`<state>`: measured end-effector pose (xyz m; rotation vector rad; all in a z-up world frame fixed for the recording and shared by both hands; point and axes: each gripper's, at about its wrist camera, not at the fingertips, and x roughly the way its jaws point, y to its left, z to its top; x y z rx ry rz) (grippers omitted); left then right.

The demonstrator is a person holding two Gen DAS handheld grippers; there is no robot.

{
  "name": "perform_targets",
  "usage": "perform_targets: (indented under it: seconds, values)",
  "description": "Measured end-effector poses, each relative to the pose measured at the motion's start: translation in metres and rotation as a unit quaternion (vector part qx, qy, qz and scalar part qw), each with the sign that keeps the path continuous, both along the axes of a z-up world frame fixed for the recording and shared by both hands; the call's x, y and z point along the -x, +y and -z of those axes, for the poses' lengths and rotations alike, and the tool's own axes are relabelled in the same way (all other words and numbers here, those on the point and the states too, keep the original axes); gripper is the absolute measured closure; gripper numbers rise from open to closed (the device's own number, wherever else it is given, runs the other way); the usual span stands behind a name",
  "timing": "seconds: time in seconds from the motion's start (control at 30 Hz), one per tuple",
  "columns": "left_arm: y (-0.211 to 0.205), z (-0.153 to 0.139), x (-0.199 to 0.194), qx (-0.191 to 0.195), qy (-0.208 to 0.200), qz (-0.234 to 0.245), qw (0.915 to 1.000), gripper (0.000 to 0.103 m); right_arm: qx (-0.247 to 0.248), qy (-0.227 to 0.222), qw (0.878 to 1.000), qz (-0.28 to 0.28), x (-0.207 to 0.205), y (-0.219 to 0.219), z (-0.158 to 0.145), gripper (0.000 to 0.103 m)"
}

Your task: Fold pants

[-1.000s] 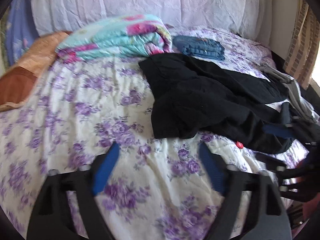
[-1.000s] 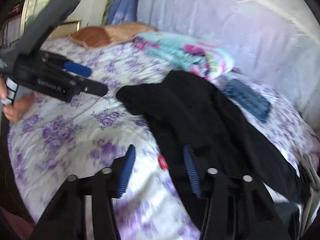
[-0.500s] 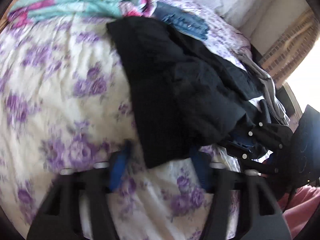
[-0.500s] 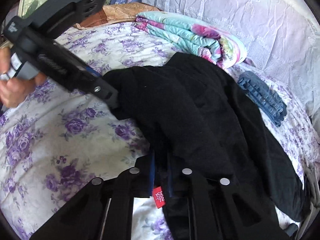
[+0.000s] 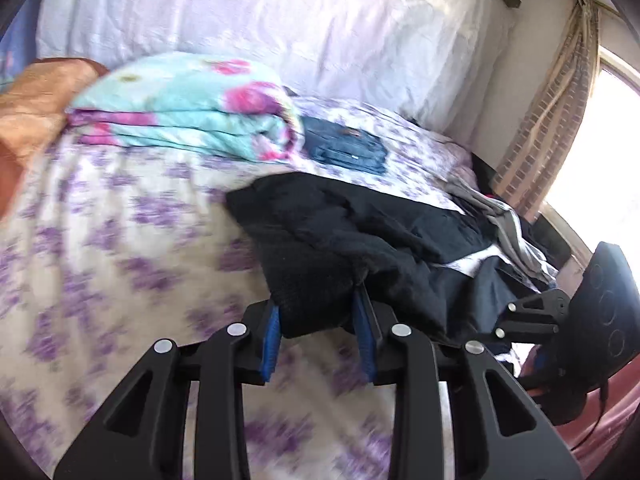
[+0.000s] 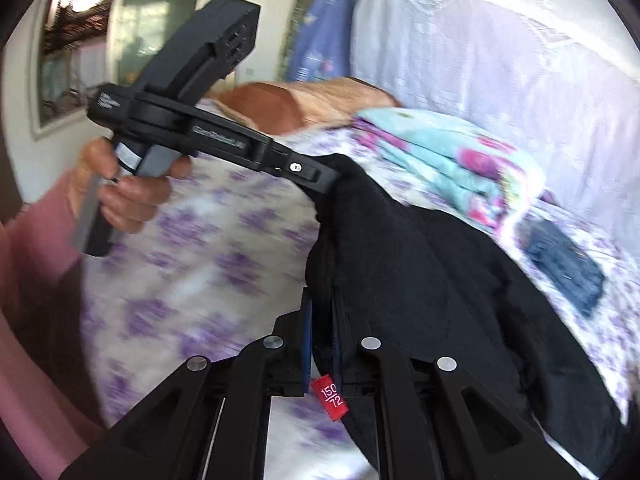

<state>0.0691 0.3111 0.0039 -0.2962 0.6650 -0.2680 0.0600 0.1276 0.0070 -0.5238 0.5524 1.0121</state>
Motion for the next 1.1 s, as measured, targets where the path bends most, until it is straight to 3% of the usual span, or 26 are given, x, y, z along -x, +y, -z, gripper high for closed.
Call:
perform_targets:
  seconds: [0.13,0.23,0.33,0.4,0.47,0.57,0.6,0.63,0.7,0.8,0.83,0.87,0.93,0.97,1.0,1.1]
  values:
    - [0.019,0.018,0.023,-0.005,0.032,-0.042,0.9986,0.072,0.002,0.025,0.999,-0.043,0.017,0.028,0.017,0.094]
    - [0.027,0.044,0.036,-0.008,0.058,-0.070,0.9958,0.072,0.018,0.066,0.997,-0.045,0.018,0.040,0.042,0.094]
    - [0.032,0.068,0.035,-0.020,0.099,-0.098,0.9900,0.065,0.032,0.090,0.995,-0.037,0.017,0.039,0.058,0.088]
    - [0.035,0.065,0.042,-0.036,0.100,-0.114,0.9878,0.062,-0.003,0.108,0.994,-0.023,0.016,0.013,0.046,0.053]
    - [0.034,0.049,0.049,-0.053,0.077,-0.131,0.9870,0.061,-0.047,0.095,0.994,0.024,0.011,-0.026,0.029,0.039]
    - [0.020,0.016,0.059,-0.100,0.023,-0.154,0.9827,0.059,-0.077,0.077,0.980,0.167,-0.010,-0.107,0.012,0.038]
    - [0.011,0.007,0.060,-0.102,0.009,-0.145,0.9841,0.053,-0.083,0.074,0.969,0.221,-0.018,-0.136,0.010,0.038]
    - [0.001,0.000,0.059,-0.097,-0.005,-0.131,0.9867,0.050,-0.092,0.077,0.949,0.290,-0.027,-0.174,0.010,0.038]
    - [-0.030,-0.007,0.055,-0.085,-0.029,-0.088,0.9920,0.034,-0.113,0.100,0.901,0.407,-0.041,-0.246,0.015,0.036]
    - [-0.085,-0.002,0.038,-0.080,-0.039,-0.022,0.9958,0.025,-0.156,0.141,0.800,0.562,-0.042,-0.357,0.032,0.036]
    - [-0.098,0.003,0.033,-0.076,-0.034,-0.007,0.9965,0.025,-0.179,0.152,0.754,0.614,-0.035,-0.401,0.040,0.036]
    - [-0.116,0.010,0.025,-0.073,-0.022,0.013,0.9970,0.025,-0.191,0.158,0.720,0.648,-0.029,-0.430,0.047,0.036]
    - [-0.141,0.023,0.015,-0.062,-0.005,0.036,0.9974,0.025,-0.201,0.166,0.685,0.680,-0.024,-0.465,0.062,0.035]
    - [-0.154,0.030,0.011,-0.060,0.007,0.044,0.9972,0.025,-0.202,0.173,0.673,0.690,-0.025,-0.480,0.069,0.034]
    - [-0.164,0.035,0.010,-0.060,0.015,0.048,0.9970,0.025,-0.209,0.183,0.669,0.689,-0.027,-0.493,0.076,0.034]
    - [-0.185,0.043,0.009,-0.053,0.031,0.048,0.9970,0.025,-0.232,0.208,0.681,0.663,-0.039,-0.502,0.090,0.035]
